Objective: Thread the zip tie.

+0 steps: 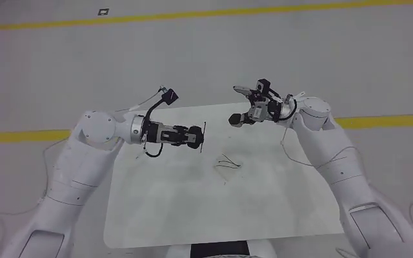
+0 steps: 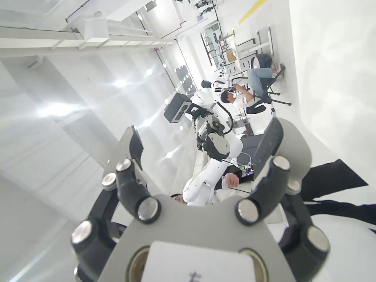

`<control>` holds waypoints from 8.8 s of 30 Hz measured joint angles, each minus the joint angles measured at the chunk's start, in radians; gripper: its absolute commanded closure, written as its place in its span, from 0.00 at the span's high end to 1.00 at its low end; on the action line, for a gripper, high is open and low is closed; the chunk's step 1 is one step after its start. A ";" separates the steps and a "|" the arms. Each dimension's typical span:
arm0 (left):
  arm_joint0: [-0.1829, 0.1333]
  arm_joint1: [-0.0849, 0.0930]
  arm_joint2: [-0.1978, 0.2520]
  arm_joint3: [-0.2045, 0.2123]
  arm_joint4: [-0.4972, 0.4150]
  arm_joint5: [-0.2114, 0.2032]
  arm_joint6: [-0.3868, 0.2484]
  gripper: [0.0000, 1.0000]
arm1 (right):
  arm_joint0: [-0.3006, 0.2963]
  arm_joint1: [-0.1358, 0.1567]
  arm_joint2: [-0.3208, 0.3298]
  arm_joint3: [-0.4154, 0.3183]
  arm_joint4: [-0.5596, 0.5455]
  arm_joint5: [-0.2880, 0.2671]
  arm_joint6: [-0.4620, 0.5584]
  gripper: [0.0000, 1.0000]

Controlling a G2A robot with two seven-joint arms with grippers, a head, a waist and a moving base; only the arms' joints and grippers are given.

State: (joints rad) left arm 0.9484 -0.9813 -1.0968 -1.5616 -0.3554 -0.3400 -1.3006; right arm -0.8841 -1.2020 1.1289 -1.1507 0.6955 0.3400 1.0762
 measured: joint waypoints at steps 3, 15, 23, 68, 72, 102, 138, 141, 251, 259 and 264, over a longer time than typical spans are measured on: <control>0.000 0.000 0.000 0.000 0.000 0.000 0.000 0.00 | 0.000 0.000 0.000 0.000 0.000 0.000 0.000 1.00; 0.000 0.000 0.000 0.000 0.000 0.000 0.000 0.00 | 0.028 -0.008 -0.064 0.060 0.096 0.000 0.065 1.00; 0.000 0.000 0.000 0.000 0.000 0.000 0.000 0.00 | 0.153 -0.037 -0.227 0.231 0.283 0.000 0.157 1.00; 0.000 0.000 0.000 0.000 0.000 0.000 0.000 0.00 | 0.121 -0.042 -0.335 0.202 0.536 0.000 0.114 0.40; 0.000 0.000 0.000 0.000 0.000 0.000 0.000 0.00 | 0.122 -0.040 -0.351 0.197 0.540 0.000 0.122 0.40; 0.000 0.000 0.000 0.000 0.000 0.000 0.000 0.00 | 0.108 -0.016 -0.385 0.134 0.553 0.000 0.153 0.22; 0.000 0.000 0.000 0.000 0.000 0.000 0.000 0.00 | 0.127 -0.029 -0.426 0.141 0.544 0.000 0.175 0.16; 0.000 0.000 0.000 0.000 0.000 0.000 0.000 0.00 | 0.126 -0.030 -0.427 0.141 0.543 0.000 0.176 0.16; 0.293 -0.091 -0.133 0.018 -0.179 0.000 0.499 1.00 | -0.213 -0.076 -0.193 -0.128 0.391 -0.644 -0.403 0.00; 0.302 -0.094 -0.120 0.045 -0.196 0.000 0.510 1.00 | -0.233 -0.083 -0.200 -0.171 0.381 -0.613 -0.422 0.00; 0.291 -0.104 -0.099 0.061 -0.219 0.000 0.510 1.00 | -0.251 -0.101 -0.234 -0.188 0.400 -0.607 -0.437 0.00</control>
State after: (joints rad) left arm 1.2394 -1.0850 -1.1962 -1.5011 -0.5740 -0.3401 -0.7904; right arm -1.1352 -1.3033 0.8953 -1.3389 1.0952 -0.2672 0.6388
